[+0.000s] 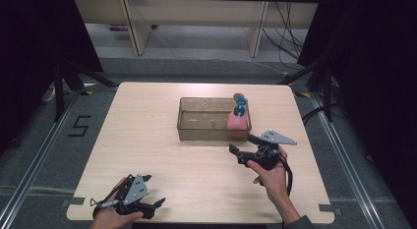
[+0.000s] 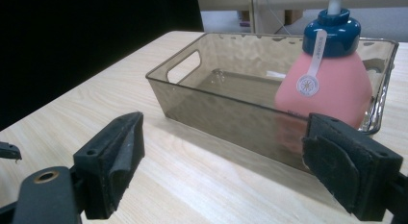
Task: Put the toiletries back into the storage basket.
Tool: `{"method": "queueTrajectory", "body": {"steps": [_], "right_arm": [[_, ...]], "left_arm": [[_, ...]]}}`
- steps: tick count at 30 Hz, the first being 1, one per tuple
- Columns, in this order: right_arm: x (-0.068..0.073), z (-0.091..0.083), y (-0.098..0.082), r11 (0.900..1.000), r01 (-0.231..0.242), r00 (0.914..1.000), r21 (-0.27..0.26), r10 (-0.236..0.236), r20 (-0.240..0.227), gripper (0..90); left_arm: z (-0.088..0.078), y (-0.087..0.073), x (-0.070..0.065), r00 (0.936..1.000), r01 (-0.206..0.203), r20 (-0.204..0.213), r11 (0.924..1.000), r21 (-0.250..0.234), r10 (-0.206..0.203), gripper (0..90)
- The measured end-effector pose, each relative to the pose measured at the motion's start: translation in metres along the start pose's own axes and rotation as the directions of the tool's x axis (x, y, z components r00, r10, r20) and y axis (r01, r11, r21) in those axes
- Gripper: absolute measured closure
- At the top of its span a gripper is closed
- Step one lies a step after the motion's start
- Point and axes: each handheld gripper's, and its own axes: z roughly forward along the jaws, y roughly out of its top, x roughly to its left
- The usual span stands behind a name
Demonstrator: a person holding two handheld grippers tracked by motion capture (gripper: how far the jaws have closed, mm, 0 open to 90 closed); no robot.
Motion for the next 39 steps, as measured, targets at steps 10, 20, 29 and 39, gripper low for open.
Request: {"method": "queueTrajectory", "body": {"steps": [10, 20, 29, 39], "right_arm": [[0.005, -0.004, -0.009, 1.000, -0.030, 0.9991, -0.004, 0.030, -0.029, 15.9], [0.008, -0.012, -0.018, 1.000, -0.019, 0.9992, -0.002, 0.019, -0.036, 15.9], [0.010, -0.014, -0.021, 1.000, -0.003, 0.9989, -0.005, 0.003, -0.047, 15.9], [0.016, -0.020, -0.026, 1.000, -0.021, 0.9984, 0.003, 0.021, -0.053, 15.9]], "left_arm": [[0.000, 0.001, 0.001, 1.0000, 0.009, 0.001, 1.0000, -0.002, -0.009, 14.9], [0.001, 0.001, 0.000, 1.0000, 0.004, -0.001, 1.0000, -0.005, -0.004, 14.8], [0.000, 0.001, -0.001, 0.9998, 0.021, 0.004, 0.9996, -0.021, -0.021, 14.8], [-0.002, 0.000, 0.000, 0.9999, -0.001, -0.016, 0.9999, -0.013, 0.001, 14.8]]}}
